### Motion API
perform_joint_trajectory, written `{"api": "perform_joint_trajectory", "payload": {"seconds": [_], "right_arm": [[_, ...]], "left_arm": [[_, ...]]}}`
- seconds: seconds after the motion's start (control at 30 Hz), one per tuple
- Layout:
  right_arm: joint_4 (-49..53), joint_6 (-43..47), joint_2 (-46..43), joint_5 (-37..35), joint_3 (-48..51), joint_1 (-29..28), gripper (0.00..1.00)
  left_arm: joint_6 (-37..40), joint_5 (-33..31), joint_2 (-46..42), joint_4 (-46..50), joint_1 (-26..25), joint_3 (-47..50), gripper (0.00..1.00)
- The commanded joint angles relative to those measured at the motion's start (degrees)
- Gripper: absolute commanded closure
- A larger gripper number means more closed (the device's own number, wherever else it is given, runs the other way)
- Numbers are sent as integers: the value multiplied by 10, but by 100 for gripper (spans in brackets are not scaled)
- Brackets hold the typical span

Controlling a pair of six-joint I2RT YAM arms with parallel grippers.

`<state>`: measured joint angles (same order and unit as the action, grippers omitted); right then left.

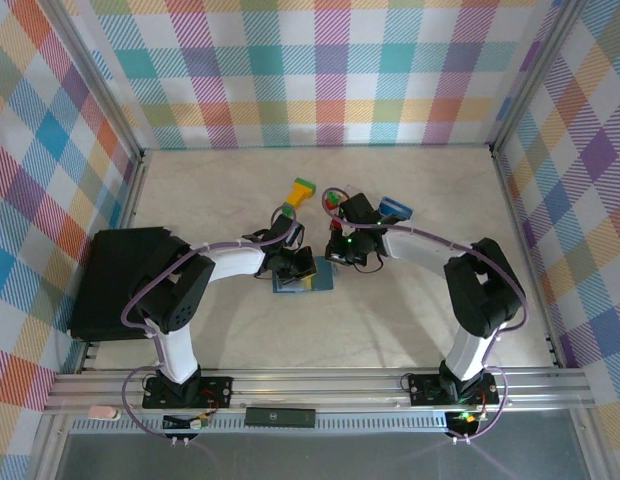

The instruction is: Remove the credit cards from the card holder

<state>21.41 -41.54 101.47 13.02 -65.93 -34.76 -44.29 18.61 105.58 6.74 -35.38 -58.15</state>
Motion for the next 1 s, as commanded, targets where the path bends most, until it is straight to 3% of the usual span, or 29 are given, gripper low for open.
{"api": "perform_joint_trajectory", "payload": {"seconds": [0.0,0.3,0.57,0.73,0.97], "right_arm": [[-13,-30,22,9,9,2,93],[-18,-39,75,30,13,5,93],[2,-28,97,-2,12,6,93],[2,-26,98,-13,13,6,92],[-2,-25,104,-11,12,6,92]], "left_arm": [[-8,-12,12,24,-6,1,100],[-31,22,-14,18,-3,-6,100],[-68,34,-68,-9,36,45,77],[-45,0,-114,44,63,57,67],[9,-64,-156,132,78,53,64]]}}
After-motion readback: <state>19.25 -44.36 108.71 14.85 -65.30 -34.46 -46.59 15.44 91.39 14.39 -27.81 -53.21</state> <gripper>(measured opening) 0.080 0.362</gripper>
